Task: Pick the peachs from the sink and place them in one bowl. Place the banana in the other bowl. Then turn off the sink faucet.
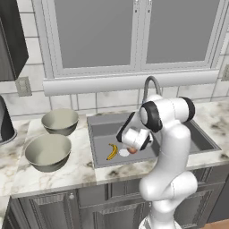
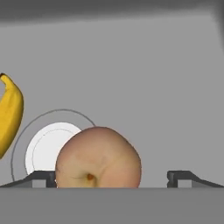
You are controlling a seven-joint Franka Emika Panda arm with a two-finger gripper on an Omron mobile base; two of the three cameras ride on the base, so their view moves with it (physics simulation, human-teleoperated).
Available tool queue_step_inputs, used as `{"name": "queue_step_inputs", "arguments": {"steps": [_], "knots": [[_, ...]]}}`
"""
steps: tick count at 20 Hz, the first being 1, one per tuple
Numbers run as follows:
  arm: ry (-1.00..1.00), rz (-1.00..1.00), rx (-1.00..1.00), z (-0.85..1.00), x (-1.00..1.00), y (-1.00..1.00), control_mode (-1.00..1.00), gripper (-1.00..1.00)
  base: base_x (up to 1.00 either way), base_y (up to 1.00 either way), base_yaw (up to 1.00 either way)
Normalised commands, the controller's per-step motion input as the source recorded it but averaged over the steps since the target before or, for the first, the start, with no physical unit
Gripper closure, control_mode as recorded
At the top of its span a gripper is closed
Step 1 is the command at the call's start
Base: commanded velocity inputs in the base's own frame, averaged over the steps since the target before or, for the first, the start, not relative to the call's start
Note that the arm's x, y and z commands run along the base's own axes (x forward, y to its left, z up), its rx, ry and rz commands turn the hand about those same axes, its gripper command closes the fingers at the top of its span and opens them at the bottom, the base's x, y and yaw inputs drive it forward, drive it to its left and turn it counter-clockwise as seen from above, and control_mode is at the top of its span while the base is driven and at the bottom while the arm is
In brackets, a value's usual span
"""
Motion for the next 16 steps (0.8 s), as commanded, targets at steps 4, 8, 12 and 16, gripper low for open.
{"name": "queue_step_inputs", "arguments": {"steps": [4,8,12,16], "knots": [[0.00,0.00,0.00,-0.20,-0.33,0.00,-1.00,-1.00,0.00,0.00,0.00],[0.00,0.00,0.00,-0.38,0.07,0.00,-1.00,-1.00,0.00,0.00,0.00],[0.00,0.00,0.00,-0.38,0.43,0.00,-1.00,-1.00,0.00,0.00,0.00],[0.00,0.00,0.00,-0.41,0.14,0.00,-1.00,-1.00,0.00,0.00,0.00]]}}
